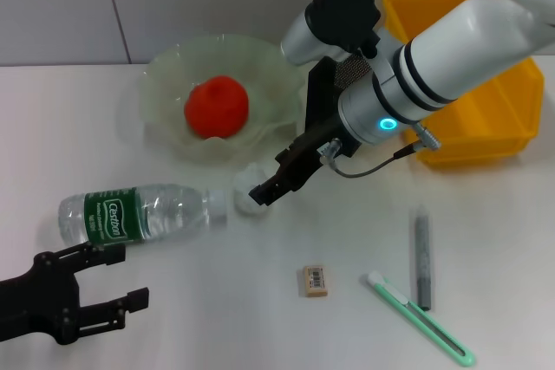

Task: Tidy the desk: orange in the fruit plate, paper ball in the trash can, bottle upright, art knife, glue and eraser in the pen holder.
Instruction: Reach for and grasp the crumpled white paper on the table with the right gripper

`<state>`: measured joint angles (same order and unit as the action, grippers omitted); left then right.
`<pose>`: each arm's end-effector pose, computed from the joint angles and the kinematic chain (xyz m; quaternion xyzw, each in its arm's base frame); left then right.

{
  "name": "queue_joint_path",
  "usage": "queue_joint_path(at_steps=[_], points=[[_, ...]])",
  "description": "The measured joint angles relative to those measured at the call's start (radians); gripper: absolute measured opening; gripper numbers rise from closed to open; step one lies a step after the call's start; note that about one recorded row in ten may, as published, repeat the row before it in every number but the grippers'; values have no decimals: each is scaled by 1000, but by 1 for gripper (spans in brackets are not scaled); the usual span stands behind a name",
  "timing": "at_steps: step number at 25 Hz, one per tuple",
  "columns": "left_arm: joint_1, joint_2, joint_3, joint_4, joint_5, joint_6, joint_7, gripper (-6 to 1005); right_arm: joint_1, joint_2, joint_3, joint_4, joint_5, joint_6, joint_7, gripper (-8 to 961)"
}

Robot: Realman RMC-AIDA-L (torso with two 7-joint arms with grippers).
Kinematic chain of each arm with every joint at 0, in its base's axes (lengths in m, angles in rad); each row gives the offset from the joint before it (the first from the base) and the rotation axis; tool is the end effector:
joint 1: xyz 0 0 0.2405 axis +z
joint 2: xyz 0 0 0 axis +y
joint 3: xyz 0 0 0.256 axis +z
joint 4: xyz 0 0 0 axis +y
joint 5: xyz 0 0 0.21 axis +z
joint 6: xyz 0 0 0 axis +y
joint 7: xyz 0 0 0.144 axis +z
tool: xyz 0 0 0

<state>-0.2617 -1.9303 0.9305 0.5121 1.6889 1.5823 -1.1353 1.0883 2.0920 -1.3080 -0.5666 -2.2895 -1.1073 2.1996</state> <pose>-0.3418 0.2524 0.0251 -0.9277 -0.2251 -0.2458 0.1679 0.1103 0.4225 -0.0890 -0.9662 0.2235 -0.0668 0.1099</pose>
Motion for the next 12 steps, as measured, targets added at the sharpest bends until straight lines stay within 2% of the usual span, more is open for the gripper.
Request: queue_joint_path(at_steps=[12], points=[[6,11,-19,5,0,0,0,792,0,1,-37,44,51,82,-8,731]])
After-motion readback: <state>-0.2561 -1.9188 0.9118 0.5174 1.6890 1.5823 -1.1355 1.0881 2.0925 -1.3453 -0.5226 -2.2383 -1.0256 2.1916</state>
